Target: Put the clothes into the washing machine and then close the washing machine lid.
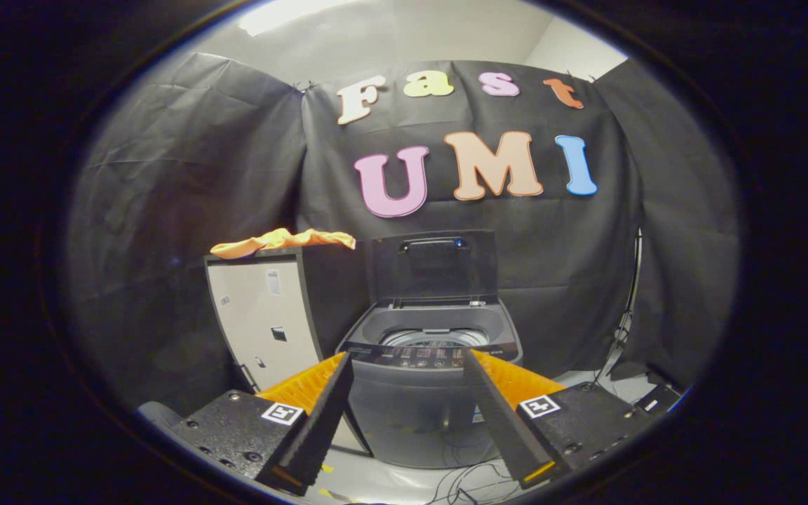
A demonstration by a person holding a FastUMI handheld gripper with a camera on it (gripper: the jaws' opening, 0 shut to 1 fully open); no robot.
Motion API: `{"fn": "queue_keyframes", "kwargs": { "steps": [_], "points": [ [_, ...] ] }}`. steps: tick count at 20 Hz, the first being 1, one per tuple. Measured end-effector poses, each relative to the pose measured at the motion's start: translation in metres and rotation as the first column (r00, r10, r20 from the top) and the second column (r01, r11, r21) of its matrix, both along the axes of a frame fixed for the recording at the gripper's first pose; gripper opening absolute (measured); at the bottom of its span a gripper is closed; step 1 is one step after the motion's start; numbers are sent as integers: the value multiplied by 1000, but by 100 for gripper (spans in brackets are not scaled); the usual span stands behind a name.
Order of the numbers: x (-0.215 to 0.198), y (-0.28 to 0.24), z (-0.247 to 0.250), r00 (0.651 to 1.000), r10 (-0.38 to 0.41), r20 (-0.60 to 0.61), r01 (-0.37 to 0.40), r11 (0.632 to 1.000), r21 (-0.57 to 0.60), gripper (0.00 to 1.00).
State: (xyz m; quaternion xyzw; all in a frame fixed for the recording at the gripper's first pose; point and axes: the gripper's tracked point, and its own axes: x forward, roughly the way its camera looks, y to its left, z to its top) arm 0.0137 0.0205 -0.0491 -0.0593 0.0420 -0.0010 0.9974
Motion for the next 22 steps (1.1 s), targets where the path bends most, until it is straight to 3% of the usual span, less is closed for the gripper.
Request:
{"fn": "queue_keyframes", "kwargs": {
  "steps": [8,22],
  "points": [
    [14,-18,10,995,-84,55,84,996,9,97],
    [66,74,25,995,-73,75,69,997,46,96]
  ]
}}
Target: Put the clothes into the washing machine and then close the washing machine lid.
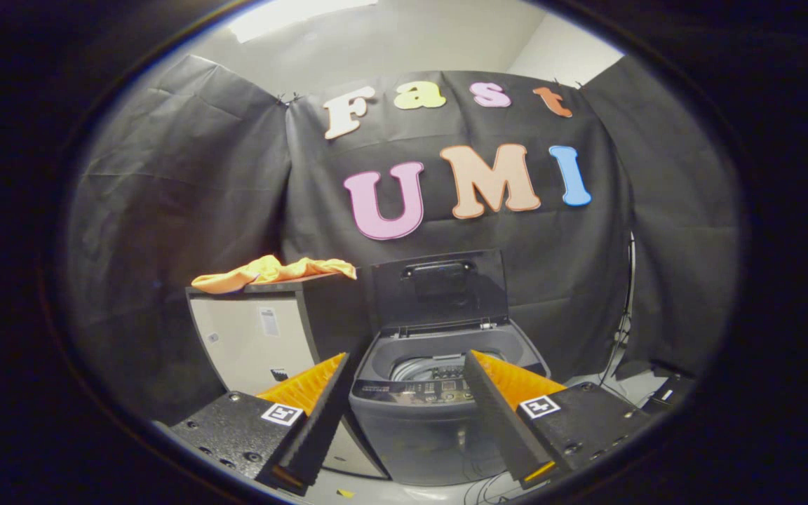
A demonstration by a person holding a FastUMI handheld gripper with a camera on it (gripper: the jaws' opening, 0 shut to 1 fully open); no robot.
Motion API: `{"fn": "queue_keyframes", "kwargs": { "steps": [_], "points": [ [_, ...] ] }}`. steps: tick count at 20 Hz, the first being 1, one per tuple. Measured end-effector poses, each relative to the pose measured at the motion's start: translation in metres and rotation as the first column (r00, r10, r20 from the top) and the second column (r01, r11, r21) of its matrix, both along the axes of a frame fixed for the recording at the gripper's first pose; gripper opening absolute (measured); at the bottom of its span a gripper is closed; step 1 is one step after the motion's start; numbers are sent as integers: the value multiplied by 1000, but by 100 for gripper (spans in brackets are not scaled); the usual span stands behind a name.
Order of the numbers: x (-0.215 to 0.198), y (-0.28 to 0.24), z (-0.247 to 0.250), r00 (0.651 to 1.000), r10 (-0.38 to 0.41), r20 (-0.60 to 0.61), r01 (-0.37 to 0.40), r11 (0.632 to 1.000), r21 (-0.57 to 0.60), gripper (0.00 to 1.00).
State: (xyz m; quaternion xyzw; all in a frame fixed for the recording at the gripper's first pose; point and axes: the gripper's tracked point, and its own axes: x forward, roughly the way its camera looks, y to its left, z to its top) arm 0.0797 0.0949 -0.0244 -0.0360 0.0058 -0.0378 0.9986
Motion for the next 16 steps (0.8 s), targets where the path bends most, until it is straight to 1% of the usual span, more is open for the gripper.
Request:
{"fn": "queue_keyframes", "kwargs": {
  "steps": [3,8,11,14,16],
  "points": [
    [14,39,18,1000,21,23,-21,1000,12,96],
    [40,98,44,997,50,58,-47,998,-44,96],
    [66,126,57,997,50,57,-46,997,-66,96],
    [96,161,73,995,86,54,-83,995,-55,96],
    [117,181,80,995,96,33,-94,994,-54,96]
  ]
}}
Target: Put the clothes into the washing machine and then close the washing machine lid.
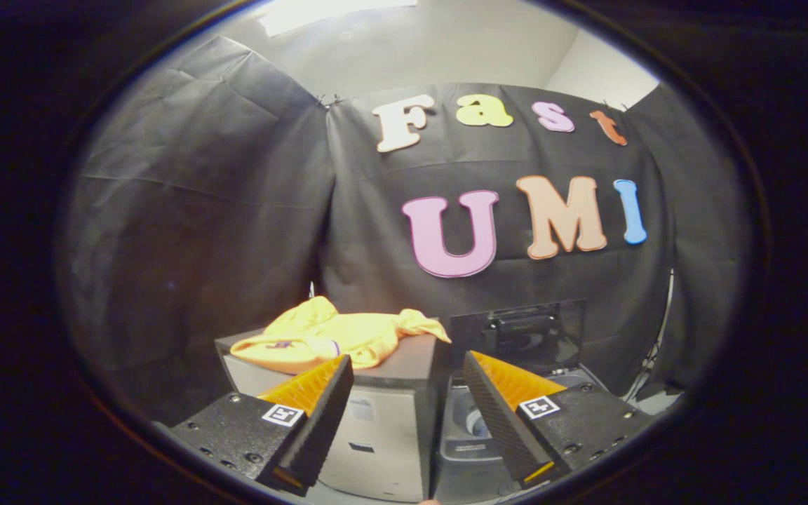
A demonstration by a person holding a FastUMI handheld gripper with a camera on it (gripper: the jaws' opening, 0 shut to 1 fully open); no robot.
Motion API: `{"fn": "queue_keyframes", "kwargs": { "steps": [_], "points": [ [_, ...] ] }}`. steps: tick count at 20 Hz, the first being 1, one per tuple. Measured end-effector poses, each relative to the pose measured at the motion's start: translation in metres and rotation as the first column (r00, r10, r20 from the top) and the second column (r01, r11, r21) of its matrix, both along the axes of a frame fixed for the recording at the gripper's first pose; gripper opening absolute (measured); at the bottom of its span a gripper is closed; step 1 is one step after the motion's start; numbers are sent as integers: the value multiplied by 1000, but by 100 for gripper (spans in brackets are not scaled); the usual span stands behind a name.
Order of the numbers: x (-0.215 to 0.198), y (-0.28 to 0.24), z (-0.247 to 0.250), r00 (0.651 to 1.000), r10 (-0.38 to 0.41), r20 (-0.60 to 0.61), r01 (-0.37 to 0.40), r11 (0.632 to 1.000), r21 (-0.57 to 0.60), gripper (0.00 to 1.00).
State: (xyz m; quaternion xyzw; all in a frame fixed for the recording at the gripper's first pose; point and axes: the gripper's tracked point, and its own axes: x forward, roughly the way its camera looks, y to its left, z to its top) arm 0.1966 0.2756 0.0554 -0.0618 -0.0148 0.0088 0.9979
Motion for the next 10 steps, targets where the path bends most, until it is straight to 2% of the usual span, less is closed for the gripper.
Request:
{"fn": "queue_keyframes", "kwargs": {
  "steps": [7,10],
  "points": [
    [85,65,3,990,25,-140,-22,1000,22,96],
    [127,78,-11,976,-3,-219,0,1000,-15,97]
  ]
}}
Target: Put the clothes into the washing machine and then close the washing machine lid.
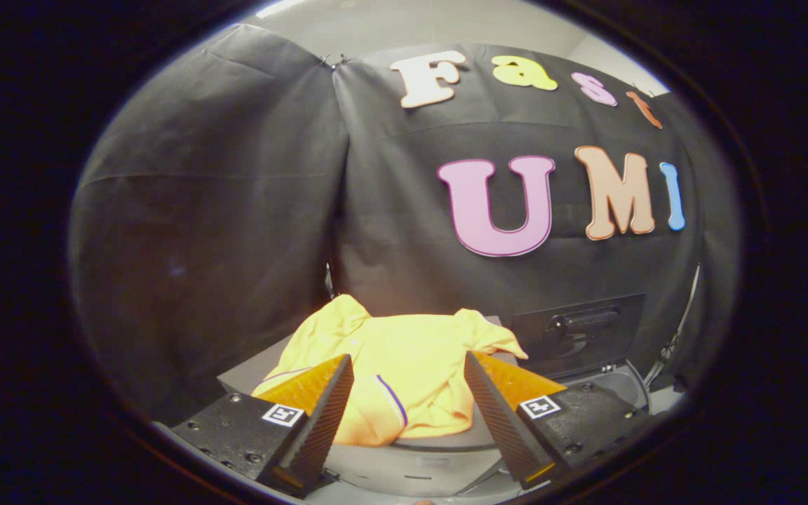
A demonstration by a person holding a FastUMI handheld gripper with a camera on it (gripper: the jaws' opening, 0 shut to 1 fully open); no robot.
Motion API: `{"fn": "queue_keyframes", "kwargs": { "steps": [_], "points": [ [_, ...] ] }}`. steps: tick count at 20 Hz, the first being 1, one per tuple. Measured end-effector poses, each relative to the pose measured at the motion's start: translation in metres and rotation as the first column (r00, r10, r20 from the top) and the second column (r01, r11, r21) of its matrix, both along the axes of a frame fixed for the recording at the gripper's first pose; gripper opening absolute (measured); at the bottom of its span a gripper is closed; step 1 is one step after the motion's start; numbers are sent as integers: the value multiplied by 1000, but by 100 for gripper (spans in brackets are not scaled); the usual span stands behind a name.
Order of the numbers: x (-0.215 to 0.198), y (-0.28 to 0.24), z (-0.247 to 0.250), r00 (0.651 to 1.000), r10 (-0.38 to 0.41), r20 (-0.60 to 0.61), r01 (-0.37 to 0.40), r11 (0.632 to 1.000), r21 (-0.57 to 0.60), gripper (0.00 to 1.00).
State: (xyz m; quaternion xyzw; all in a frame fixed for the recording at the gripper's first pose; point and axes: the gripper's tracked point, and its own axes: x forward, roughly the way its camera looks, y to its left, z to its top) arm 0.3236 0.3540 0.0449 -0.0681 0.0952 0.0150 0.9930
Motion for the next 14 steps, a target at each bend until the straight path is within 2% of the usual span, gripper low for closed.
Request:
{"fn": "queue_keyframes", "kwargs": {
  "steps": [3,9,14],
  "points": [
    [32,5,-27,993,-21,-115,22,1000,9,98],
    [66,24,-40,983,-17,-184,28,998,55,97],
    [82,48,-78,933,16,-358,0,999,46,97]
  ]
}}
